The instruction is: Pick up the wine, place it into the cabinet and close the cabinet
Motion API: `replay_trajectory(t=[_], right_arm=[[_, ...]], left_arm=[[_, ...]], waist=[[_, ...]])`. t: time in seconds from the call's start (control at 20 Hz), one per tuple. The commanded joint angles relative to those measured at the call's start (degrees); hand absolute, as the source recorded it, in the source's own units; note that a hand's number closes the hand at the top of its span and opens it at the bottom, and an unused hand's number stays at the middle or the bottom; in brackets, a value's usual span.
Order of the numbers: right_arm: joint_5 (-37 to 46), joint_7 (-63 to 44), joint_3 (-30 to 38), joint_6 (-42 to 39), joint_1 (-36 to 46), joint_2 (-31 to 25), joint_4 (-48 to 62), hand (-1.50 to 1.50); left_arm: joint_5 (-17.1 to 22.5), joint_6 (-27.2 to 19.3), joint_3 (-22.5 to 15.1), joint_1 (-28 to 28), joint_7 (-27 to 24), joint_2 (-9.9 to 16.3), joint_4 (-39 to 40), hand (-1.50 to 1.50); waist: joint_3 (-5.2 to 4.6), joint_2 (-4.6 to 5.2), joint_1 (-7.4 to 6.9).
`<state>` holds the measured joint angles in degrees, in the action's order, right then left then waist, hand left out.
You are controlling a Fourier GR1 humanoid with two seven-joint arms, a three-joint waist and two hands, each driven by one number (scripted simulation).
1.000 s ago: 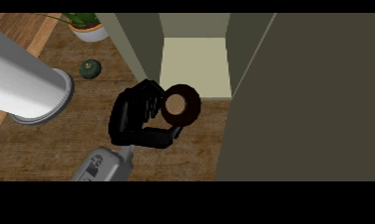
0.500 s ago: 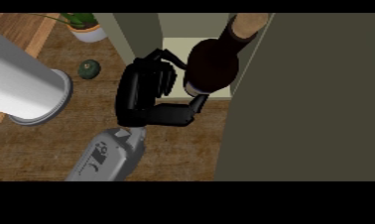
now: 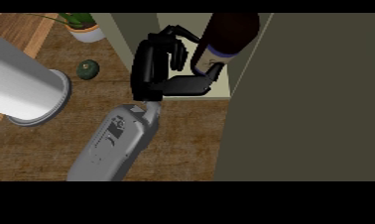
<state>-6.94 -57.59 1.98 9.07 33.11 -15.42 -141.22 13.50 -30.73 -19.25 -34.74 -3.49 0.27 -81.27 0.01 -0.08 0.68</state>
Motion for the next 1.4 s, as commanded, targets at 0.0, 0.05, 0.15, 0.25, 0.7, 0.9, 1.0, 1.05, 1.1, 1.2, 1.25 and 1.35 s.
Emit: replay_trajectory(t=[0.0,0.05,0.15,0.25,0.7,0.9,1.0,1.05,1.1,1.2,1.25,1.35], right_arm=[[-3.82,-0.56,-0.03,-0.71,-0.63,0.44,-2.92,-1.50],[-2.94,0.71,-0.85,-0.70,-5.73,2.07,-6.12,-1.50],[-3.72,-2.69,-0.14,0.19,0.09,0.38,-3.76,-1.50],[-9.12,1.38,3.83,-3.81,-3.71,-0.25,-3.65,-1.50],[-0.27,-0.95,-3.43,-0.11,-3.06,2.61,-5.31,-1.50],[-3.94,-0.62,0.59,-1.30,2.44,0.63,0.60,-1.50],[-6.72,-4.93,2.93,-0.87,2.66,-0.58,-3.39,-1.50],[-7.20,-3.04,3.05,-2.25,1.42,-0.55,-1.95,-1.50],[-5.13,0.00,0.87,-2.43,-1.98,1.44,-2.97,-1.50],[-4.99,2.22,1.28,-2.96,-1.87,1.83,-0.37,-1.50],[-4.36,-0.22,0.12,-1.85,-1.95,2.07,-3.63,-1.50],[-8.38,1.05,4.28,-3.97,-2.04,0.59,-1.90,-1.50]], left_arm=[[-0.46,0.41,1.59,-4.39,-3.84,-0.26,7.53,1.50],[-3.17,0.67,3.07,-7.81,-2.36,0.65,10.64,1.50],[-3.82,2.02,3.81,-8.17,-3.73,1.24,12.25,1.50],[-4.44,-1.98,0.65,-7.90,-7.40,-0.25,15.30,1.50],[-2.58,2.43,2.42,-4.96,-13.58,-0.26,20.91,1.50],[-1.24,2.82,4.89,-7.59,-15.40,0.30,25.28,1.50],[2.25,-1.38,-1.28,-5.60,-17.98,-0.26,25.46,1.50],[4.69,-0.81,-0.84,-8.78,-18.29,-0.26,28.72,1.50],[5.36,-2.76,-0.86,-10.58,-19.34,-0.26,31.62,1.50],[8.31,-1.87,-2.81,-10.00,-21.55,-0.27,34.32,1.50],[6.94,-0.08,-1.42,-8.66,-23.53,-0.27,34.83,1.50],[9.05,-1.65,-3.26,-9.98,-24.48,-0.27,37.73,1.50]], waist=[[-0.02,0.14,0.12],[0.05,0.21,0.59],[-0.02,0.09,0.21],[0.05,0.24,0.61],[-0.05,0.06,-0.12],[-0.05,0.10,-0.27],[-0.05,0.04,0.50],[-0.03,0.19,0.76],[-0.02,0.30,0.95],[-0.02,0.38,0.96],[-0.03,0.26,0.72],[-0.01,0.33,1.06]])
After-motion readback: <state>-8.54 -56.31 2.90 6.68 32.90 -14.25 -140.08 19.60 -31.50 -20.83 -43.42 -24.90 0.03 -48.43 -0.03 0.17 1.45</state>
